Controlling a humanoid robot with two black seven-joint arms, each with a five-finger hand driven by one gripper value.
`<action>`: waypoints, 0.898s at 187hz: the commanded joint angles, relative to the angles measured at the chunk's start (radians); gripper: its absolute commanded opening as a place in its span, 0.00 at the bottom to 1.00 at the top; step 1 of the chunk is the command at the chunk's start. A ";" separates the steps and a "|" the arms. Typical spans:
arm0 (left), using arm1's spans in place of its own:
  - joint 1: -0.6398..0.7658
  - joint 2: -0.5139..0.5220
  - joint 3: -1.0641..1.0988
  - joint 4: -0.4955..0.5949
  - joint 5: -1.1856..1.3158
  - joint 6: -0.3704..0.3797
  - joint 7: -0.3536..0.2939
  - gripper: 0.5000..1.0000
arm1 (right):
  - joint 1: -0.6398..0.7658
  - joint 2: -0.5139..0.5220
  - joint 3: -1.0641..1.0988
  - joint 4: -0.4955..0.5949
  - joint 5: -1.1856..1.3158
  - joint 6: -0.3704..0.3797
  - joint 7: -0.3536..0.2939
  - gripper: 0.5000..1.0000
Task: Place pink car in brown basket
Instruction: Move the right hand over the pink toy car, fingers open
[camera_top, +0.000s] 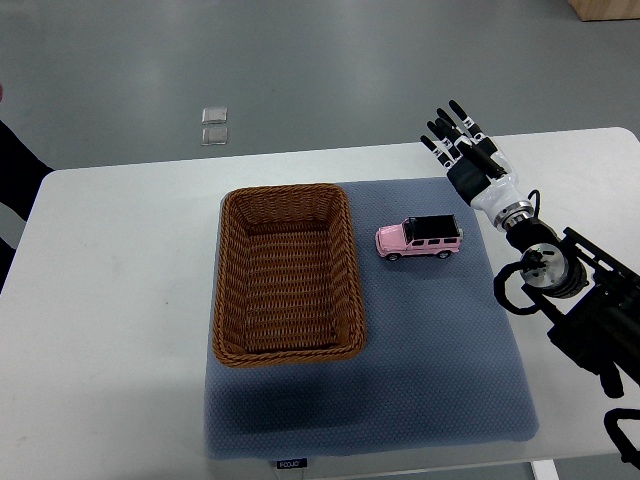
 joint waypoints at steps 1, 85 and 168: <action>0.000 0.000 0.000 0.000 0.000 -0.002 0.001 1.00 | 0.002 -0.005 -0.001 0.000 0.000 0.002 0.000 0.84; 0.000 0.000 0.000 0.002 0.000 0.000 0.000 1.00 | 0.156 -0.128 -0.159 -0.002 -0.212 0.005 -0.018 0.84; 0.000 0.000 0.000 0.000 0.000 0.000 0.000 1.00 | 0.535 -0.353 -0.714 0.150 -0.962 0.264 -0.075 0.84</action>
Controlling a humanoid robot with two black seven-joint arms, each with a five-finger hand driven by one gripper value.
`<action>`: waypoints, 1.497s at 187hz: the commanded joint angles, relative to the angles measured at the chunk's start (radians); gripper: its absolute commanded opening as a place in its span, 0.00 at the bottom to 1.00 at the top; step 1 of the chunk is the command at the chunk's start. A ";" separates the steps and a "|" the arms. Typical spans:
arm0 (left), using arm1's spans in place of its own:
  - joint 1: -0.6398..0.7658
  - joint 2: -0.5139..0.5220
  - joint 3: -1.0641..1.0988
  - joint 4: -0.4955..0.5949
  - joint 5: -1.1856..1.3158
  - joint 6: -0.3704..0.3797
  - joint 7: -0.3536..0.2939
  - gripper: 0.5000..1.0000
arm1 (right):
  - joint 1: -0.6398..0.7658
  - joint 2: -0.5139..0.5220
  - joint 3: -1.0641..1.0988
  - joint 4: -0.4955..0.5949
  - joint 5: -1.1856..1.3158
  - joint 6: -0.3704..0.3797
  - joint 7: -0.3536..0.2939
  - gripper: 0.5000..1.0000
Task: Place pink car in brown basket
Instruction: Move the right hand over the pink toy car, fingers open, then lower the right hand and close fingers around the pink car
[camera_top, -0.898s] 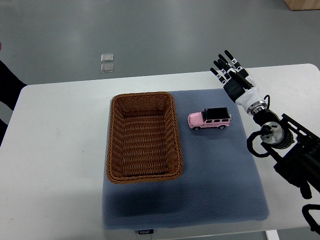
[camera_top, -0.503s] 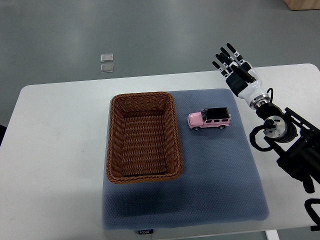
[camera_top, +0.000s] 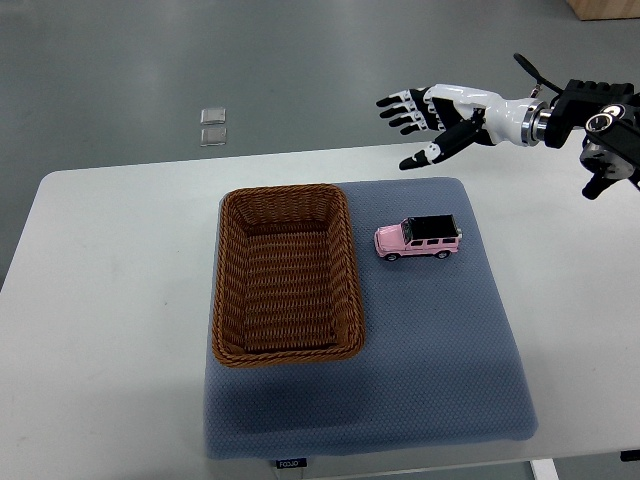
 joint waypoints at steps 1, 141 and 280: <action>0.000 0.000 0.001 -0.001 0.000 0.000 0.000 1.00 | 0.045 -0.033 -0.126 0.105 -0.159 0.014 -0.001 0.84; 0.000 0.000 -0.003 0.002 0.000 0.000 0.000 1.00 | -0.014 0.062 -0.312 0.029 -0.355 -0.247 0.002 0.83; 0.000 0.000 -0.003 0.005 0.000 0.000 0.000 1.00 | -0.016 0.056 -0.344 0.013 -0.372 -0.281 0.002 0.00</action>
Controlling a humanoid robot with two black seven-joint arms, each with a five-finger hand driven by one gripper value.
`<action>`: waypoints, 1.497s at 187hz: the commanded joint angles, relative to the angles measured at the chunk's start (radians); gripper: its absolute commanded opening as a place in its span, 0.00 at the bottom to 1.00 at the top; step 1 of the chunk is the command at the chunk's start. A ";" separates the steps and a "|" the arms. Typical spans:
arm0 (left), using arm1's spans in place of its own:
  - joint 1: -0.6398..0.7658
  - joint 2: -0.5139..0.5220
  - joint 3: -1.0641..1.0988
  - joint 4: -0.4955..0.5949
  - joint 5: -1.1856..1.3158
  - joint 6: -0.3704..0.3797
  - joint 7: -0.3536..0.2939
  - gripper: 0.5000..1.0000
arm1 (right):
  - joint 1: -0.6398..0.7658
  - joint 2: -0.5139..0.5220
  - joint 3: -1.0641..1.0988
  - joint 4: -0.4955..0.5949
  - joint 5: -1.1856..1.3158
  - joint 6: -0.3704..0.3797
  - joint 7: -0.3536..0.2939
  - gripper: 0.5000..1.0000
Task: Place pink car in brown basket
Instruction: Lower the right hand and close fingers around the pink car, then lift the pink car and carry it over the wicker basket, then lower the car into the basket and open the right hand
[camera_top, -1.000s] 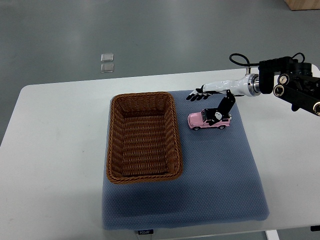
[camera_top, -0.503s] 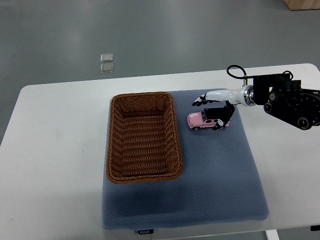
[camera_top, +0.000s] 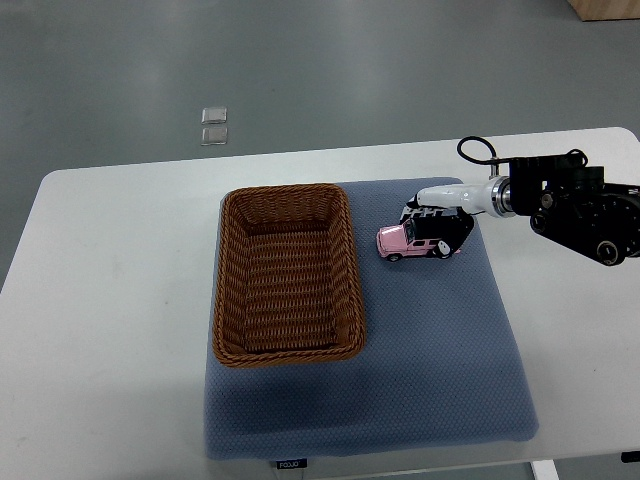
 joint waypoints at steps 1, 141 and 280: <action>0.000 0.000 0.000 0.003 0.000 0.000 0.000 1.00 | 0.012 -0.013 0.003 0.006 0.000 0.004 0.001 0.00; 0.000 0.000 0.000 0.002 0.000 0.000 0.000 1.00 | 0.233 0.133 0.011 0.061 0.091 0.082 -0.025 0.00; 0.000 0.000 0.002 -0.003 0.000 0.000 0.000 1.00 | 0.122 0.369 0.011 -0.100 0.098 -0.024 -0.027 0.18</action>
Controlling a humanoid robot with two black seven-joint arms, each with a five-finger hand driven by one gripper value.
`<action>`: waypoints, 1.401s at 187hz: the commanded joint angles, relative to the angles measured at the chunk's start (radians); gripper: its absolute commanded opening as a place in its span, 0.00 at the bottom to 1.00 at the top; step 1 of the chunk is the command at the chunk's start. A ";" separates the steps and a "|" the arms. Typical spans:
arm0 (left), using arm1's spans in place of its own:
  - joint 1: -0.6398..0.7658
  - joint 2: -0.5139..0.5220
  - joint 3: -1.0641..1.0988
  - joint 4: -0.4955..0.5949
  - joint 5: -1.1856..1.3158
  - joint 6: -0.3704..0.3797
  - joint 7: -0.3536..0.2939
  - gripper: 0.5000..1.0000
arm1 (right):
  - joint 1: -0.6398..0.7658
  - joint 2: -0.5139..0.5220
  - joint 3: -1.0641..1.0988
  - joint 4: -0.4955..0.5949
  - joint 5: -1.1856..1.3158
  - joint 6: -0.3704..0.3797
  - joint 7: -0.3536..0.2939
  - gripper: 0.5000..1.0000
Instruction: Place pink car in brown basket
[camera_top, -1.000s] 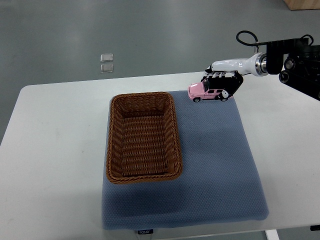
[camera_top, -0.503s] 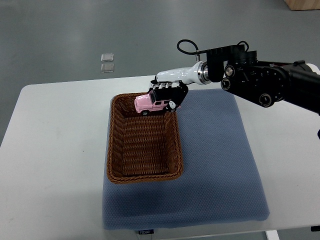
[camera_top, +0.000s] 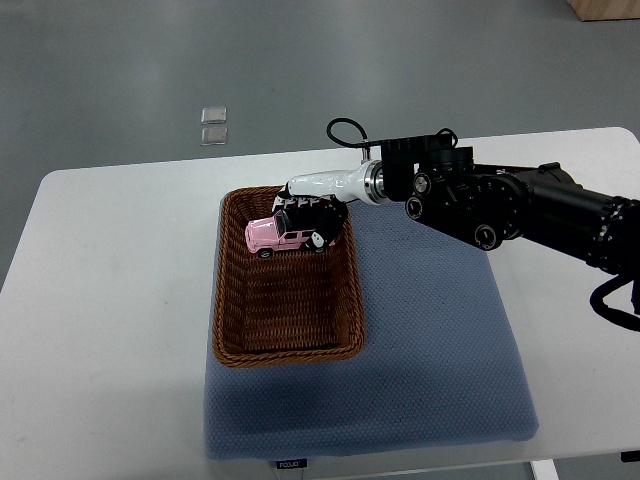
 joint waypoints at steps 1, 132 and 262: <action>0.000 0.000 0.000 0.000 0.000 0.000 0.000 1.00 | -0.014 0.015 0.003 -0.007 0.000 -0.019 0.000 0.23; 0.000 0.000 0.002 0.003 0.000 0.000 0.000 1.00 | -0.205 -0.166 0.584 -0.010 0.437 -0.017 0.014 0.81; 0.000 0.000 0.003 0.002 0.000 0.000 0.005 1.00 | -0.560 -0.087 0.947 -0.079 1.162 -0.002 0.115 0.81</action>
